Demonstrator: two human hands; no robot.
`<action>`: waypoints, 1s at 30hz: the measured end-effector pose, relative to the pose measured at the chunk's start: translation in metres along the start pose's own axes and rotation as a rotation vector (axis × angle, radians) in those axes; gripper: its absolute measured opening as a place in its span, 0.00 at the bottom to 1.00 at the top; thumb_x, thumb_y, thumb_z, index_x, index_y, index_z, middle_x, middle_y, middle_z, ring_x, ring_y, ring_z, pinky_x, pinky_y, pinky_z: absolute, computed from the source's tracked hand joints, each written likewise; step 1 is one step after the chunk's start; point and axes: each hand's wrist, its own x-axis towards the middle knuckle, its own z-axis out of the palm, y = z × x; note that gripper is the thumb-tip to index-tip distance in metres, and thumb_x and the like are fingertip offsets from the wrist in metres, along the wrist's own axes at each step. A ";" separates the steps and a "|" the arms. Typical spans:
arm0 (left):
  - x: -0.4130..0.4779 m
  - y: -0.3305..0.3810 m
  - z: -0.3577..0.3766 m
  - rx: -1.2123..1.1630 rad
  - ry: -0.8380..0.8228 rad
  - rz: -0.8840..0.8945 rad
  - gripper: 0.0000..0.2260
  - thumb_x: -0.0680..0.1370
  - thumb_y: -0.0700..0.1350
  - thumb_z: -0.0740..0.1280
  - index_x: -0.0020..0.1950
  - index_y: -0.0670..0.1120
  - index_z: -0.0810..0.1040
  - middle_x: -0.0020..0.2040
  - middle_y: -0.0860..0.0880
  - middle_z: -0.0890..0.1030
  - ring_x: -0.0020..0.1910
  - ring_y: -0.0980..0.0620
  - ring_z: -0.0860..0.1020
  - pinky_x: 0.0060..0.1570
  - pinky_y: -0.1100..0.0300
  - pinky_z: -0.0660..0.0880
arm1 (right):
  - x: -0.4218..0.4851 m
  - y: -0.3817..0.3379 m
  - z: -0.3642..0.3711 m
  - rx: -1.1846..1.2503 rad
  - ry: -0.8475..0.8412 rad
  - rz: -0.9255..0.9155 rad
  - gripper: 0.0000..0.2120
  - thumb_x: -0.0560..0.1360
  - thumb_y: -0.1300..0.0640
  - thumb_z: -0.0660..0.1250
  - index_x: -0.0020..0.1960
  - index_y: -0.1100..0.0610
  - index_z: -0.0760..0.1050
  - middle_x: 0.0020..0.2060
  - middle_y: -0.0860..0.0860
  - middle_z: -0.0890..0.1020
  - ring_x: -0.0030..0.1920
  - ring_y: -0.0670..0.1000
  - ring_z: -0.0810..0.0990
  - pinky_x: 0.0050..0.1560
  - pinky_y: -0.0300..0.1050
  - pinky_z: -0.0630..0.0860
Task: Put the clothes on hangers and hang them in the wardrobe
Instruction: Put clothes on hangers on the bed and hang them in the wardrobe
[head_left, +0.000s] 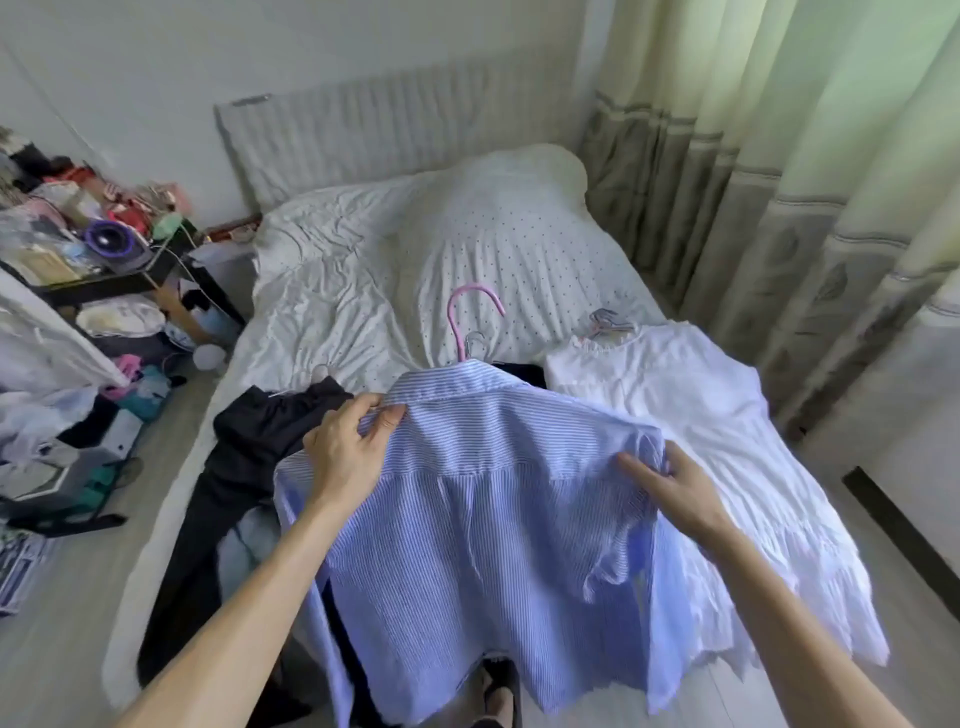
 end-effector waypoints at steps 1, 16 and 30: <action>0.012 0.000 0.005 -0.019 0.009 -0.027 0.26 0.74 0.67 0.60 0.53 0.46 0.82 0.46 0.47 0.83 0.50 0.41 0.79 0.57 0.46 0.69 | 0.009 -0.001 0.008 0.083 -0.040 0.028 0.10 0.74 0.49 0.74 0.51 0.53 0.81 0.43 0.50 0.86 0.47 0.52 0.85 0.49 0.50 0.81; 0.271 -0.148 0.200 -0.064 -0.277 -0.130 0.20 0.79 0.68 0.57 0.49 0.53 0.76 0.45 0.51 0.80 0.44 0.46 0.78 0.53 0.43 0.74 | 0.208 0.003 0.157 0.074 -0.061 0.397 0.09 0.71 0.62 0.74 0.50 0.54 0.80 0.42 0.52 0.87 0.46 0.56 0.86 0.52 0.60 0.81; 0.349 -0.247 0.370 0.115 -0.437 -0.183 0.12 0.85 0.44 0.58 0.61 0.38 0.73 0.52 0.35 0.76 0.48 0.34 0.75 0.47 0.44 0.70 | 0.341 0.036 0.230 -0.245 0.116 0.506 0.04 0.77 0.62 0.62 0.50 0.60 0.68 0.37 0.51 0.77 0.39 0.57 0.75 0.37 0.48 0.68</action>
